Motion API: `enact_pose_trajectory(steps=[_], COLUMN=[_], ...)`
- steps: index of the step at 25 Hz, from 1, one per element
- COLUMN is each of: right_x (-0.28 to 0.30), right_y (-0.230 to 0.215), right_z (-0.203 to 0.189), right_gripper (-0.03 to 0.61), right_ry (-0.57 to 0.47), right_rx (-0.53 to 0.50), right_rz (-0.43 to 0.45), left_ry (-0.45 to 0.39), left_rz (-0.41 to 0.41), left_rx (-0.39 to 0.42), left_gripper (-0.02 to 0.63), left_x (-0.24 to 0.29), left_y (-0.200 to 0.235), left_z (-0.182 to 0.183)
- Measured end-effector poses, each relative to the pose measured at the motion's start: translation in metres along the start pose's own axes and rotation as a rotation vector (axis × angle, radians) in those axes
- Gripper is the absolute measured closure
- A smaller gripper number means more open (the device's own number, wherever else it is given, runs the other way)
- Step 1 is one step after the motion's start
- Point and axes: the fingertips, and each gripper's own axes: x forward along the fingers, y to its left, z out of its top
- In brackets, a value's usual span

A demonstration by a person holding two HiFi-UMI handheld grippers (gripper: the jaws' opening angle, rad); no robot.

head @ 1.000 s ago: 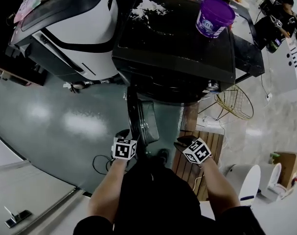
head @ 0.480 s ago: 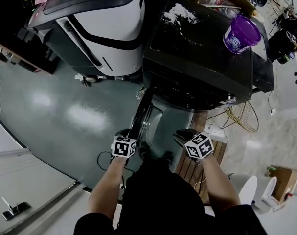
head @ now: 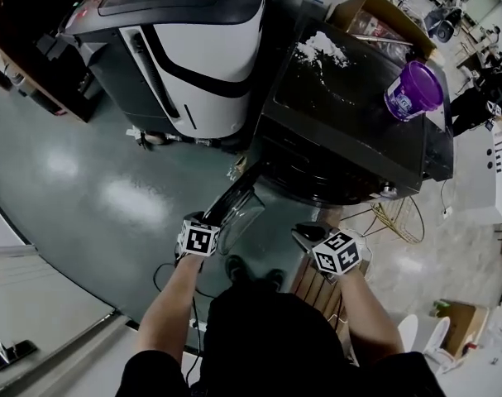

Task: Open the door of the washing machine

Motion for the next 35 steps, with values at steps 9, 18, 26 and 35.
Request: enact_pose_trajectory(steps=[9, 18, 26, 35], right_x=[-0.020, -0.064, -0.127, -0.203], right_y=[0.001, -0.023, -0.058, -0.063], right_z=[0.014, 0.040, 0.085, 0.105], right_gripper=[0.508, 0.533, 0.555, 0.563], right_ry=[-0.037, -0.143, -0.339, -0.514], right_rx=[-0.006, -0.066, -0.090, -0.168], right_rz=[-0.035, -0.096, -0.094, -0.068], left_ry=[-0.011, -0.145, -0.292, -0.474], left_rz=[0.059, 0.100, 0.102, 0.092], left_rx=[0.004, -0.033, -0.028, 0.003], left_gripper=[0.371, 0.376, 0.385, 0.403], left_x=[0.002, -0.049, -0.100, -0.147], left_y=[0.033, 0.014, -0.063, -0.141], left_z=[0.013, 0.053, 0.103, 0.171])
